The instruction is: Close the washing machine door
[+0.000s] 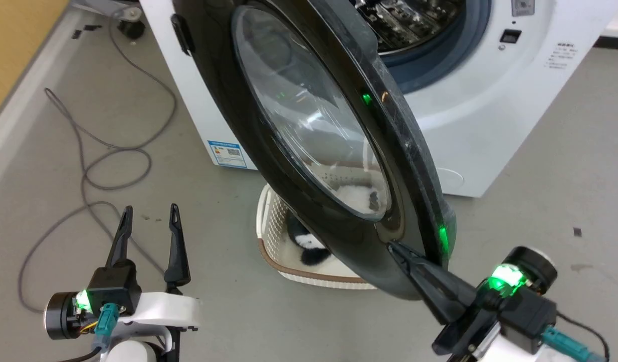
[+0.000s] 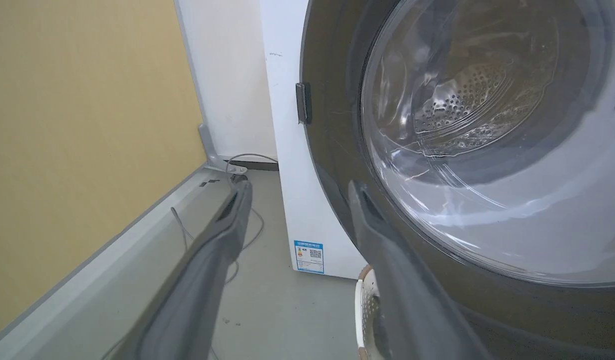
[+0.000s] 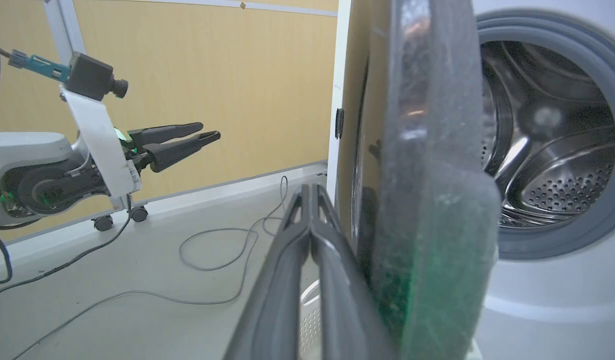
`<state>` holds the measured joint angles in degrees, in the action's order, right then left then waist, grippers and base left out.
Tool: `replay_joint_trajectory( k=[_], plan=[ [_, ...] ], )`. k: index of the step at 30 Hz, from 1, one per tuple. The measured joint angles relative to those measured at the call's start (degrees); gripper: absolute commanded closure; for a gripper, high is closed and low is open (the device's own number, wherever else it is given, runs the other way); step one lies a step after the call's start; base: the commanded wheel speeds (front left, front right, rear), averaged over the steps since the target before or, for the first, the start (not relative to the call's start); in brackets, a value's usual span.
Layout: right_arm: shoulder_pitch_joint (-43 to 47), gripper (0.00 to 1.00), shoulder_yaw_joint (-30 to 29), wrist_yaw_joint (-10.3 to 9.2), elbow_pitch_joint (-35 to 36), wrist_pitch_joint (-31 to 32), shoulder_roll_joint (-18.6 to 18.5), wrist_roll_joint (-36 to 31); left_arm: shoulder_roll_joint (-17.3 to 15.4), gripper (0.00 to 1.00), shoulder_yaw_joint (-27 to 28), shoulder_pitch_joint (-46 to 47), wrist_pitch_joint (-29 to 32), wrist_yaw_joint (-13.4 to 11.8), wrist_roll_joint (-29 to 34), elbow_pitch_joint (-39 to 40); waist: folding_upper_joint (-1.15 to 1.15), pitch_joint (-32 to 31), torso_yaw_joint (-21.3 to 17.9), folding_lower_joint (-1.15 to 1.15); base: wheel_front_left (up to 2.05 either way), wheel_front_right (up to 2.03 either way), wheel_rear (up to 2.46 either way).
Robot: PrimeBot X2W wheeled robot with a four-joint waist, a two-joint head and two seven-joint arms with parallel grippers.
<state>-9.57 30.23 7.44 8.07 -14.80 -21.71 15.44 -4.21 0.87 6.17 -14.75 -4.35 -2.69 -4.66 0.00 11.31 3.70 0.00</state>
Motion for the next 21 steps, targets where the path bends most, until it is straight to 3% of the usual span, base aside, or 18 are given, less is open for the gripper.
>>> replay_joint_trajectory(
  k=[8, 21],
  plan=[
    [-1.0, 1.0, -8.0, 0.13, -1.8, 0.0, 1.8, -2.7, 0.3, 0.0, -0.7, 1.7, 0.0, 0.5, 0.6, 0.4, 0.0, 2.7, -1.5, 0.0, 0.0, 0.0, 0.0],
    [-13.4, 1.0, -20.3, 0.14, -9.9, 0.0, 2.4, -5.4, 1.0, 0.0, -3.6, 8.3, 0.0, 0.8, 1.0, 2.0, 0.0, 10.8, -1.0, 0.0, 0.0, 0.0, 0.0]
  ],
)
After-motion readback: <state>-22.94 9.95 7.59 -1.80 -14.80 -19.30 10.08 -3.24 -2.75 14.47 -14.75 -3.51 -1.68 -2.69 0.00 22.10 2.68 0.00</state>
